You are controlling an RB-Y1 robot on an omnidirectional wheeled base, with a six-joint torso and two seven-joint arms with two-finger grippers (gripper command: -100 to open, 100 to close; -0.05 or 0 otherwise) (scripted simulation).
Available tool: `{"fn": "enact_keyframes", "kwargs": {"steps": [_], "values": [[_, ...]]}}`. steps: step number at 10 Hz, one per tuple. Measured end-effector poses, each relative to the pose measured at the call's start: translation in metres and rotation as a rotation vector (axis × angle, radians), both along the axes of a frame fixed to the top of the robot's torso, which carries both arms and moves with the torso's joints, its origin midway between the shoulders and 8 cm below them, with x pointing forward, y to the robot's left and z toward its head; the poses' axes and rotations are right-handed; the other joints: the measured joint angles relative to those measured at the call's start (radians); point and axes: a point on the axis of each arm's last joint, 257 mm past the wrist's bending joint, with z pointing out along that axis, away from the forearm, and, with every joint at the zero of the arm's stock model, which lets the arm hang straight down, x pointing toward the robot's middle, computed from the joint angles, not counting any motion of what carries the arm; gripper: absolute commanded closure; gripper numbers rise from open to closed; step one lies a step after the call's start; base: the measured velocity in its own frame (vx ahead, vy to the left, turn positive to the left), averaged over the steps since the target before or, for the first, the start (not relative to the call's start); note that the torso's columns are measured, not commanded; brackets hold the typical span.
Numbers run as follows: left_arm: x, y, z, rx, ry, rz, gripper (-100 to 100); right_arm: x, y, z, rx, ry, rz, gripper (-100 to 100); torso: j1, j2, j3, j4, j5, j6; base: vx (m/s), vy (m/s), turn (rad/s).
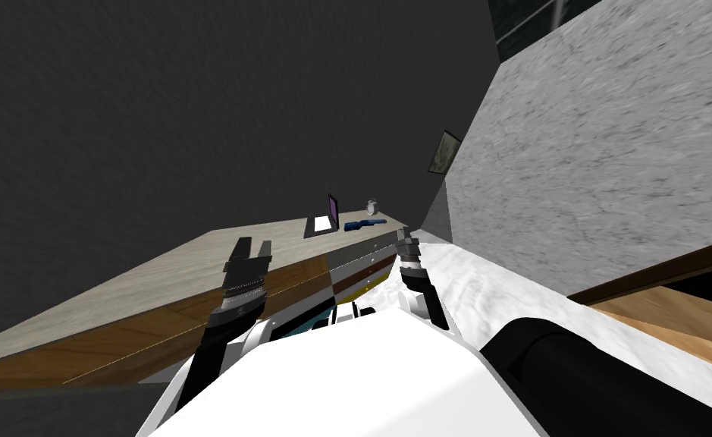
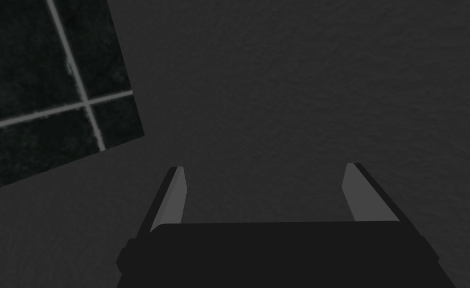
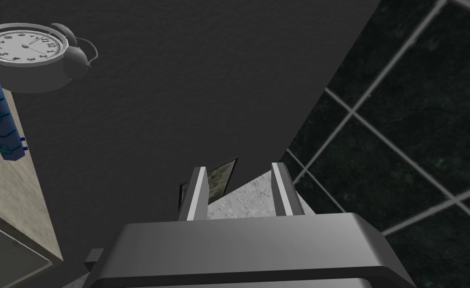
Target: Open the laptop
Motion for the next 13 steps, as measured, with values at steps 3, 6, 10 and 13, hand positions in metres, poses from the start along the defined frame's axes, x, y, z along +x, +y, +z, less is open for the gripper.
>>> {"fn": "enact_keyframes", "kwargs": {"steps": [3,6,10,13], "values": [[0.010,-0.003,-0.003,0.061,0.046,-0.018,-100,0.000,0.000,0.000,0.000,0.000,0.000,0,0.000,0.003,-0.006,0.004,0.000,0.000,0.013,-0.053,-0.037],[0.024,-0.001,-0.008,0.107,0.104,-0.015,-100,0.000,0.000,0.000,0.000,0.000,0.000,0,0.000,0.003,-0.006,0.004,0.000,0.000,0.018,-0.064,-0.036],[0.038,0.006,-0.011,0.140,0.167,0.006,-100,0.000,0.000,0.000,0.000,0.000,0.000,0,-0.001,0.004,-0.005,0.004,0.000,0.000,0.016,-0.061,-0.044],[0.047,0.012,-0.015,0.148,0.211,0.025,-100,0.000,0.000,0.000,0.000,0.000,0.000,0,0.002,0.004,-0.005,0.004,0.001,0.000,0.018,-0.048,-0.037]]}}
